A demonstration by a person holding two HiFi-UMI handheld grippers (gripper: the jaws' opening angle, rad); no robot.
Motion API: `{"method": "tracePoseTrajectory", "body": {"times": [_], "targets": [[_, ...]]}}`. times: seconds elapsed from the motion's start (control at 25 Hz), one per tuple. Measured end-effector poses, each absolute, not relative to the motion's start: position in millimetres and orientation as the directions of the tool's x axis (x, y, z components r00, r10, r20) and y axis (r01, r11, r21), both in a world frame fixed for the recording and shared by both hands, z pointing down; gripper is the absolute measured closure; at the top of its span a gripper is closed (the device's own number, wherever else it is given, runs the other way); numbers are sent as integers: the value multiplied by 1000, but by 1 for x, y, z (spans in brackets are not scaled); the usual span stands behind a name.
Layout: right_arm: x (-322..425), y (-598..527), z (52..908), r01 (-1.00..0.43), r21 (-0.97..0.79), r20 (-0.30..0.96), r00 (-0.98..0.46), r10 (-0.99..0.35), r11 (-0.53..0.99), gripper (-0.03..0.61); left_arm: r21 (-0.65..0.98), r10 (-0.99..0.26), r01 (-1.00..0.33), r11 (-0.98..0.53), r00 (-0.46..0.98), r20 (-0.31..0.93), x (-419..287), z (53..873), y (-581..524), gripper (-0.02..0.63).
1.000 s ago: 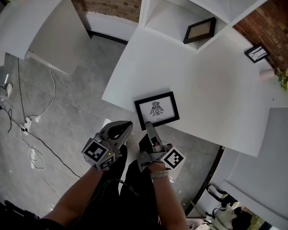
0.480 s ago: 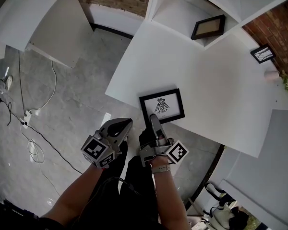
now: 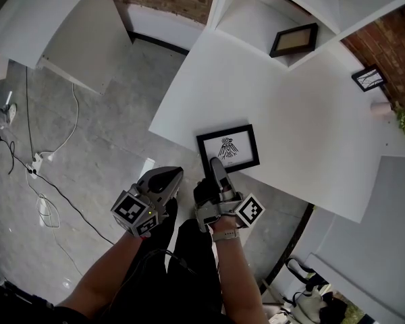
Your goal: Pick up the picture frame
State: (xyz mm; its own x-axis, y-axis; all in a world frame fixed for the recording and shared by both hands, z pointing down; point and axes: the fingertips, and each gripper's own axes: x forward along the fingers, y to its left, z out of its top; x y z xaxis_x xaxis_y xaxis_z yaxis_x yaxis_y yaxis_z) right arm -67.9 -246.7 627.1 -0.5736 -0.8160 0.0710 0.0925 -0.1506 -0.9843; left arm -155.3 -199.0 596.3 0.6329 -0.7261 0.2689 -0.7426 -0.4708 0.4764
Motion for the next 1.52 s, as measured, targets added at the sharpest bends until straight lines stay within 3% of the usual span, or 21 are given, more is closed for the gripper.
{"method": "tracePoseTrajectory", "body": {"times": [0.36, 0.44, 0.88, 1.16, 1.52], "targets": [[-66, -242, 623, 137, -977, 56, -575, -816, -163, 483, 474, -725, -740, -478, 637, 262, -152, 592, -199, 612], [-65, -241, 618, 132, -981, 41, -574, -818, -142, 520, 474, -725, -739, -478, 637, 262, -151, 591, -198, 612], [-51, -238, 598, 71, -997, -19, -561, -827, -25, 545, 459, -699, -716, -526, 672, 246, -145, 579, -192, 612], [-19, -239, 574, -101, -993, 3, -554, -833, 63, 545, 422, -708, -716, -556, 674, 211, -138, 557, -202, 612], [41, -233, 546, -211, -973, 27, -507, -862, 94, 545, 392, -716, -717, -577, 674, 181, -110, 526, -215, 612]]}}
